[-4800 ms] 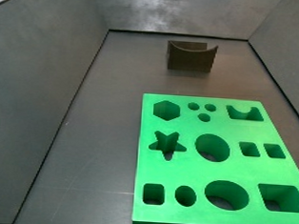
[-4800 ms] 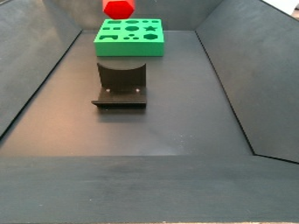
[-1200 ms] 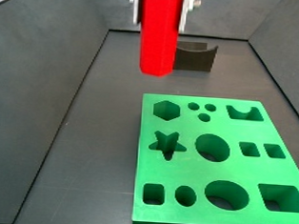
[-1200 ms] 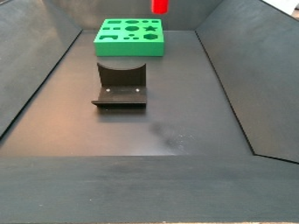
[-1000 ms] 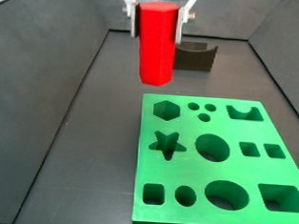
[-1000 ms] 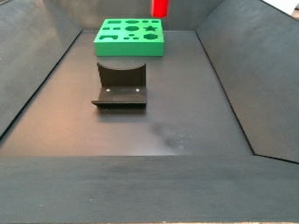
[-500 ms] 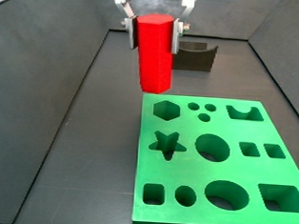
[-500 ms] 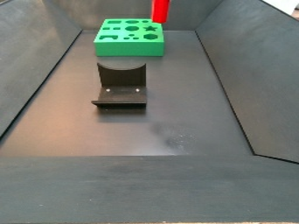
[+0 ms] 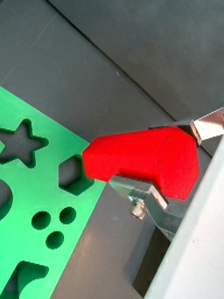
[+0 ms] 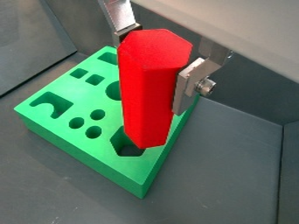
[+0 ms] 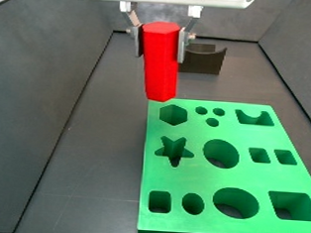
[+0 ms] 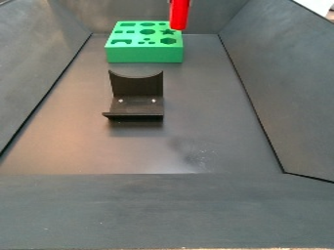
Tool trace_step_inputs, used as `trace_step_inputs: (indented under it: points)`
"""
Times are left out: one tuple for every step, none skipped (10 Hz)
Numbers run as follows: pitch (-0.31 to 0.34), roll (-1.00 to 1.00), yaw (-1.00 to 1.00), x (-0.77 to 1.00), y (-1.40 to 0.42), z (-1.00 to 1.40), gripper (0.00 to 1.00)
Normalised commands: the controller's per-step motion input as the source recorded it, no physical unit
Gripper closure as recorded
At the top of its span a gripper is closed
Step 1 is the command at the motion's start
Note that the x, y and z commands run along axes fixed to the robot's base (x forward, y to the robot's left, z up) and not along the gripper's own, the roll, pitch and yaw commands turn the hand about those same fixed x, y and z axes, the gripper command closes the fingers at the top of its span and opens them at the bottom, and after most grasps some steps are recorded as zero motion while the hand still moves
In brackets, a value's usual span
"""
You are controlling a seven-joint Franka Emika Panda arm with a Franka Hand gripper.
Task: Pick up the hexagon object. Move up. Place the hexagon object on the fixture. Regrasp the hexagon object. Move to above the board. Insert the hexagon object.
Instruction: Insert the hexagon object.
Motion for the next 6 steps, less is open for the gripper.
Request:
trace_step_inputs:
  points:
    - [0.000, 0.06, 0.02, 0.50, -0.11, -0.33, 1.00]
    - [0.000, 0.02, 0.01, 0.51, -0.12, -0.32, 1.00]
    - [0.003, 0.00, 0.01, 0.52, -0.11, -0.30, 1.00]
    - [0.000, 0.00, 0.01, 0.57, -0.07, -0.26, 1.00]
    - [-0.017, -0.02, 0.00, 0.58, -0.04, -0.29, 1.00]
    - [-0.046, -0.04, 0.03, 0.57, 0.00, -0.29, 1.00]
